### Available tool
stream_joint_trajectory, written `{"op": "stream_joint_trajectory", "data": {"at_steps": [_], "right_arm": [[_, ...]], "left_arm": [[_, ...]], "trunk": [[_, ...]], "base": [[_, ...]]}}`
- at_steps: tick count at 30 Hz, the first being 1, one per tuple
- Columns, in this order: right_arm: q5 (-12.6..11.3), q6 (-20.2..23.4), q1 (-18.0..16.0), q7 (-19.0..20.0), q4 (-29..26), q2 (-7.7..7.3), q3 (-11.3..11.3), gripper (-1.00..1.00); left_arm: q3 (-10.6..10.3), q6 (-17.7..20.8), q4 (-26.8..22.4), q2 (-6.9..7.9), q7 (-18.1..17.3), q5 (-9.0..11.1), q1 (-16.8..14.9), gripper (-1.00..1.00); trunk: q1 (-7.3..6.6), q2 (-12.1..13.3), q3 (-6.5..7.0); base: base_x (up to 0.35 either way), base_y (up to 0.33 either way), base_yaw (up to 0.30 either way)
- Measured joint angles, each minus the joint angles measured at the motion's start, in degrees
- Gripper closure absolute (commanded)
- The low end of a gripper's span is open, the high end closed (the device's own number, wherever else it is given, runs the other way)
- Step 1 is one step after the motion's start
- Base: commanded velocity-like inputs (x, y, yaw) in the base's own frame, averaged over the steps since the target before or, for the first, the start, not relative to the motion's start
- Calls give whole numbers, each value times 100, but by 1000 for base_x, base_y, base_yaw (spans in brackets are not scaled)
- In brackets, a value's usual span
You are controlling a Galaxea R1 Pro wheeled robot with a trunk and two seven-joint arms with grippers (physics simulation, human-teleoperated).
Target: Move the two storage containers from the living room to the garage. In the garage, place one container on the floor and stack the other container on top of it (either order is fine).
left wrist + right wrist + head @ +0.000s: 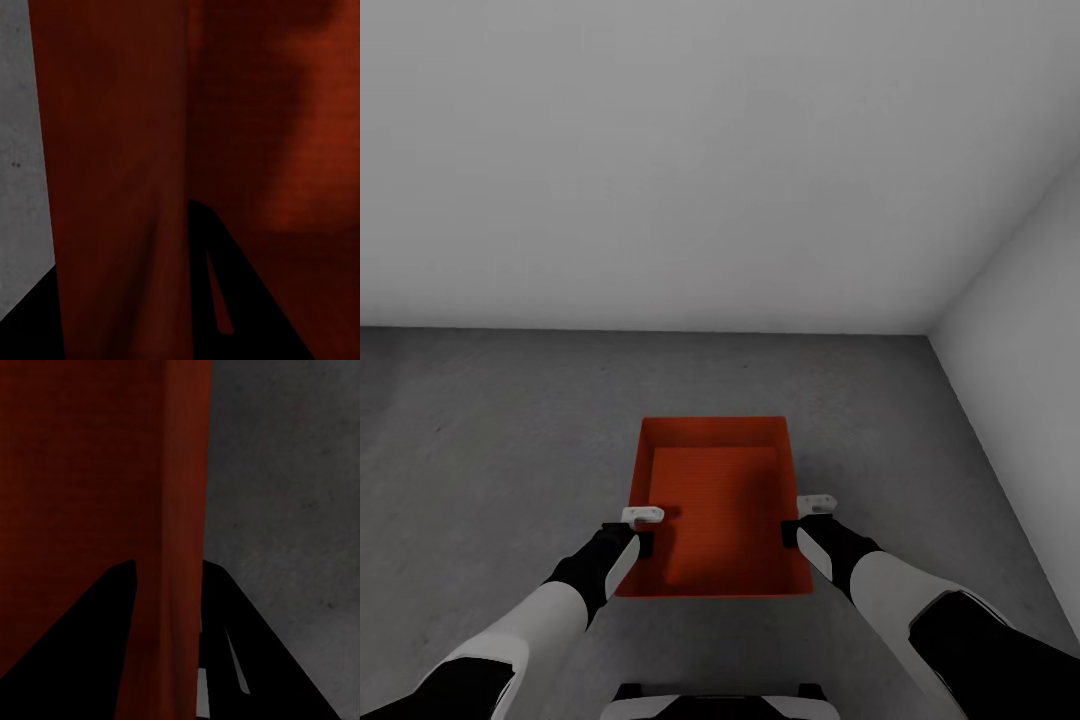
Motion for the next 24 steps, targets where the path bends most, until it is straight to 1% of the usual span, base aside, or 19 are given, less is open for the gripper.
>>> {"op": "stream_joint_trajectory", "data": {"at_steps": [13,15,17,19,24], "right_arm": [[-54,8,-1,2,-5,-14,50,100],[-51,20,0,0,-6,-13,46,100],[-49,21,0,-3,-2,-8,38,100],[-36,22,0,-3,-1,-5,26,100],[-40,-4,0,1,-3,-9,34,100]], "left_arm": [[-66,-7,3,-1,59,121,1,100],[-61,4,2,-1,55,114,1,100],[-24,19,-2,-3,25,43,0,100],[-13,23,-3,-2,15,23,-1,100],[-21,-7,1,-4,26,43,0,100]], "trunk": [[0,0,0],[0,0,0],[0,0,0],[0,0,0],[0,0,0]], "base": [[0,-6,0],[0,-163,0],[0,-234,0],[0,-229,0],[0,-67,0]]}}
